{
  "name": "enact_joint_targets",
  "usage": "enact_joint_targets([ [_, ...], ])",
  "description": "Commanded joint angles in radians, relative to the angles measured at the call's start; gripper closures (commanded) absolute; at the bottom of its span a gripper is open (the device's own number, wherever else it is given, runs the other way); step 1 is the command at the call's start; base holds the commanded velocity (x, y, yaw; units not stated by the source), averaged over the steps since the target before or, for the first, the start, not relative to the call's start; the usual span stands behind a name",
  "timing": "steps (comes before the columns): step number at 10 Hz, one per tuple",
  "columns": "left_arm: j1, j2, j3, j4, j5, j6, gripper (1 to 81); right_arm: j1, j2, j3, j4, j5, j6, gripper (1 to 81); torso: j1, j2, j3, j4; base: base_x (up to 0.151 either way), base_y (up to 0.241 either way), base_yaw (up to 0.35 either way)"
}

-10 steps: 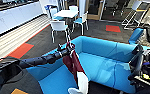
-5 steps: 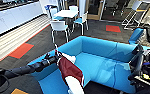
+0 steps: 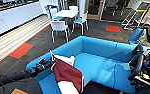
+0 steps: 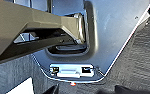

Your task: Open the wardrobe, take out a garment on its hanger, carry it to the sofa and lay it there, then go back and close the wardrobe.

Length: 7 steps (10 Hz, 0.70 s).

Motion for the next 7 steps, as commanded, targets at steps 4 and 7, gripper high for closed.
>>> enact_joint_targets([
  [4,-0.06,-0.011,-0.158,0.07,-0.036,0.016,81.1,-0.015,0.013,0.004,-0.012,-0.069,-0.006,1.0,0.0,0.0,0.0,0.0,0.0,0.0,0.0],
  [7,-0.024,-0.025,-0.245,0.099,-0.036,0.016,81.1,-0.017,0.012,0.003,-0.012,-0.067,-0.006,1.0,0.0,0.0,0.0,0.0,0.0,0.0,0.0],
])
